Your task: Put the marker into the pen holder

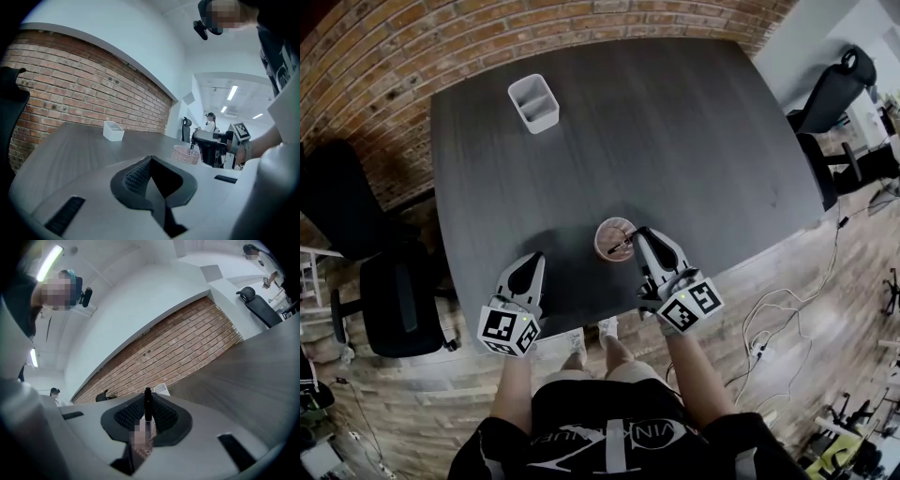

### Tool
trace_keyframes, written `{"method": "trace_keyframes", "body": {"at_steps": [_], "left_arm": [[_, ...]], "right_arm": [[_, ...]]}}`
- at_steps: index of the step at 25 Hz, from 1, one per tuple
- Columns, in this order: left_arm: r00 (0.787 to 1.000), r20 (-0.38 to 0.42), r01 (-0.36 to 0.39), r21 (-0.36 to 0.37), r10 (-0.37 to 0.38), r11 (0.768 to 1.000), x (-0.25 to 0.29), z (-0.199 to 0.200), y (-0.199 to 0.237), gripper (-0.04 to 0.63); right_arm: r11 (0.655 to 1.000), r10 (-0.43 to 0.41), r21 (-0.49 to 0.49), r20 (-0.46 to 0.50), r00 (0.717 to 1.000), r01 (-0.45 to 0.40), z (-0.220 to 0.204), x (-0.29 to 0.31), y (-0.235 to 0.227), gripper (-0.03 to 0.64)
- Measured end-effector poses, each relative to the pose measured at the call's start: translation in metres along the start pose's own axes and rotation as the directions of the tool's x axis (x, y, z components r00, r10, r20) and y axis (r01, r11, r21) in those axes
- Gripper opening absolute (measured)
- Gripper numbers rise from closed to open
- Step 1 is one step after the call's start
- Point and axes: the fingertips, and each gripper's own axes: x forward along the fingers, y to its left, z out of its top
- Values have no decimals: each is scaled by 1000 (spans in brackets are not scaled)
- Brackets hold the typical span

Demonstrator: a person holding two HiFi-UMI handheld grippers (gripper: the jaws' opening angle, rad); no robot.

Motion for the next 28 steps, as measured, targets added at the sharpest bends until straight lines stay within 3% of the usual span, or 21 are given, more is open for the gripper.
{"method": "trace_keyframes", "body": {"at_steps": [28], "left_arm": [[999,-18,-41,-13,41,999,-20,-13,9,14]], "right_arm": [[999,20,-33,-67,998,-23,-25,12,4,55]]}}
